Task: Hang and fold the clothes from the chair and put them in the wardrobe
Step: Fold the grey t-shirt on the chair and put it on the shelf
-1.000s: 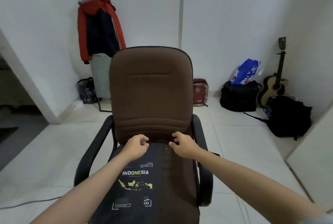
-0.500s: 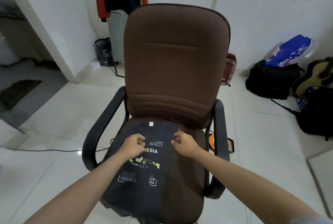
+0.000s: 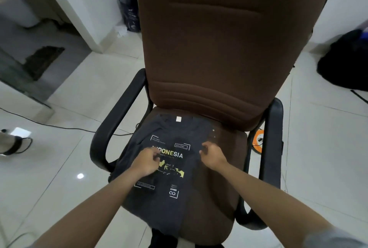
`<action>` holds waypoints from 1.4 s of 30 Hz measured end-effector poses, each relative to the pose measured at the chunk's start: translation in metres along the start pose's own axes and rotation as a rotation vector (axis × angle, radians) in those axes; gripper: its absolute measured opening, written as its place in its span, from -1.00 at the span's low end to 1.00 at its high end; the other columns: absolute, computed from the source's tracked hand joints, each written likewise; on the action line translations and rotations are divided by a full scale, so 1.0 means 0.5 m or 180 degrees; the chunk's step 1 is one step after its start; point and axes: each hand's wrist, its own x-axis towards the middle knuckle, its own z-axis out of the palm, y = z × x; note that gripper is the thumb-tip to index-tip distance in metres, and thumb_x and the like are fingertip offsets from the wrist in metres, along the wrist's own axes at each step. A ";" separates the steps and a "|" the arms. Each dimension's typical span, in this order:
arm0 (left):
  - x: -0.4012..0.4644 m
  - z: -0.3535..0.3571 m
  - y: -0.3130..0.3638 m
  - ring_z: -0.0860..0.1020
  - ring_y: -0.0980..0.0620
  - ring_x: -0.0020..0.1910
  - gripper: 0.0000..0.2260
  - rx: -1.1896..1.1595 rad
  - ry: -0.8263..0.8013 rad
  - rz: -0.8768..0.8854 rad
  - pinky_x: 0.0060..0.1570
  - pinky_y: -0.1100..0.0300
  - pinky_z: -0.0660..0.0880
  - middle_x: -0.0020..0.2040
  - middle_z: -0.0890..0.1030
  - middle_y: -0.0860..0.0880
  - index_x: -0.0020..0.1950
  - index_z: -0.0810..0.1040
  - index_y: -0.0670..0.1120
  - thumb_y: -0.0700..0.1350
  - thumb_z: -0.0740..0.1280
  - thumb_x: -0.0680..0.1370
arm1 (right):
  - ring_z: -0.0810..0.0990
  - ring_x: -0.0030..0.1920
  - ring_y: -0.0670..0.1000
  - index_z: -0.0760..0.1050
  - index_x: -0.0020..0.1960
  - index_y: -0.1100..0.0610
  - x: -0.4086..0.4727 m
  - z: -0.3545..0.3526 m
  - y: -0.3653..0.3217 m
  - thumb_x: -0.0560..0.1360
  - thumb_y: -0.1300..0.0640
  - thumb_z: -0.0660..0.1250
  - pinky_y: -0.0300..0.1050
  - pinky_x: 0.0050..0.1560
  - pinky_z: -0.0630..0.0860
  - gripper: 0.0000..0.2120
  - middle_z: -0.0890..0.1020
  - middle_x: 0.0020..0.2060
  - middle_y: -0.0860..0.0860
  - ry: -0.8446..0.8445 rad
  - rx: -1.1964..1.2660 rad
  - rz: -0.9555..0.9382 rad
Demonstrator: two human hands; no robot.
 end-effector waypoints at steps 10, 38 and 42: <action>0.259 -0.027 -0.050 0.37 -0.15 0.29 -0.67 0.0815 0.0120 0.0174 0.22 0.01 0.42 0.32 0.31 -0.15 0.27 0.48 -0.09 -0.11 0.30 0.51 | 0.35 0.36 0.25 0.33 0.36 0.13 0.197 0.057 0.008 0.55 0.10 0.22 0.06 0.26 0.43 -0.61 0.24 0.39 0.20 0.0339 -0.0233 0.0288; 0.407 -0.091 -0.103 0.54 0.05 -0.06 -0.79 -0.0397 0.0019 0.0526 -0.02 0.32 0.38 -0.07 0.57 -0.01 -0.04 0.69 -0.12 -0.34 0.33 0.45 | 0.49 0.04 0.16 0.51 -0.04 0.10 0.311 0.056 -0.034 0.40 0.07 0.45 -0.07 -0.02 0.32 -0.80 0.46 0.06 0.07 0.0415 -0.1525 -0.0210; 0.364 -0.148 -0.060 0.58 0.06 -0.05 -0.76 -0.0555 -0.0378 0.0619 0.04 0.18 0.50 -0.07 0.66 -0.04 -0.07 0.70 -0.09 -0.35 0.30 0.47 | 0.55 -0.02 0.10 0.57 -0.07 0.15 0.227 0.024 -0.057 0.36 0.18 0.50 -0.12 -0.04 0.44 -0.81 0.55 -0.04 0.06 0.0419 -0.0640 -0.0277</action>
